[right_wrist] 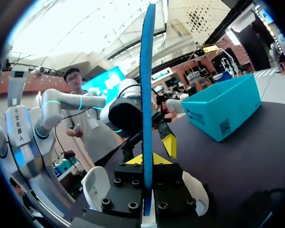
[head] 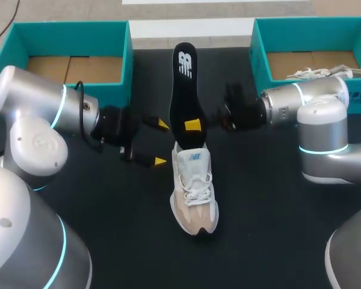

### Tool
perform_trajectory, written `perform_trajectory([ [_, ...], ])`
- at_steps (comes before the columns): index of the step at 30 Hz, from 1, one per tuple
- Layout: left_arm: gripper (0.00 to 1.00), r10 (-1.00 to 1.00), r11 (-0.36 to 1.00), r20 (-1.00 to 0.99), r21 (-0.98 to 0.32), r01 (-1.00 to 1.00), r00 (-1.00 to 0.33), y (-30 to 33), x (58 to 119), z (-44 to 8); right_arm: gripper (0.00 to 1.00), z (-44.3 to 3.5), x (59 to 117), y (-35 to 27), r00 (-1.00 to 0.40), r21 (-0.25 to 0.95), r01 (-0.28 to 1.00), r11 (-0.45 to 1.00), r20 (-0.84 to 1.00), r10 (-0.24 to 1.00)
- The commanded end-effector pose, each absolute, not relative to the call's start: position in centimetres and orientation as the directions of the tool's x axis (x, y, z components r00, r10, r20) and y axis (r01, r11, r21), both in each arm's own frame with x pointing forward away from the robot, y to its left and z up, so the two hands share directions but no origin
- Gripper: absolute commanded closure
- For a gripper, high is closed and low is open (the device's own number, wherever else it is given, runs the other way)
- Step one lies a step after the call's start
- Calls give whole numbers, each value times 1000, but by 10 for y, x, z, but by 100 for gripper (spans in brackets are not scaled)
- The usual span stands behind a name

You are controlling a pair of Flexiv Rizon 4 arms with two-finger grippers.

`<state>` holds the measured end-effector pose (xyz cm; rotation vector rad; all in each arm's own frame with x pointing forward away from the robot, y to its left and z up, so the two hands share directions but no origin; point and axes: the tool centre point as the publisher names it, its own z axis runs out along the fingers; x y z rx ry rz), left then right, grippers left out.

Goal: Take the shoe out of the shoebox, open the shoe tongue, remove and reinsert the insole, then place the shoe into the shoebox

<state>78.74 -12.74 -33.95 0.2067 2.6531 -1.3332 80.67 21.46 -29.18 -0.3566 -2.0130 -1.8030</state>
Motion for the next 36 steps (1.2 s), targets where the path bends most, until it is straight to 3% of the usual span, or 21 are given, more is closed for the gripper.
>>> perform_trajectory([
  [1,0,14,608,-206,-775,172,-978,-134,787,-346,100,-301,803,218,-881,883,455,112,465,-83],
  [36,0,6,605,-201,-779,163,-980,-134,787,-346,100,-350,776,217,-806,800,580,155,591,-32],
])
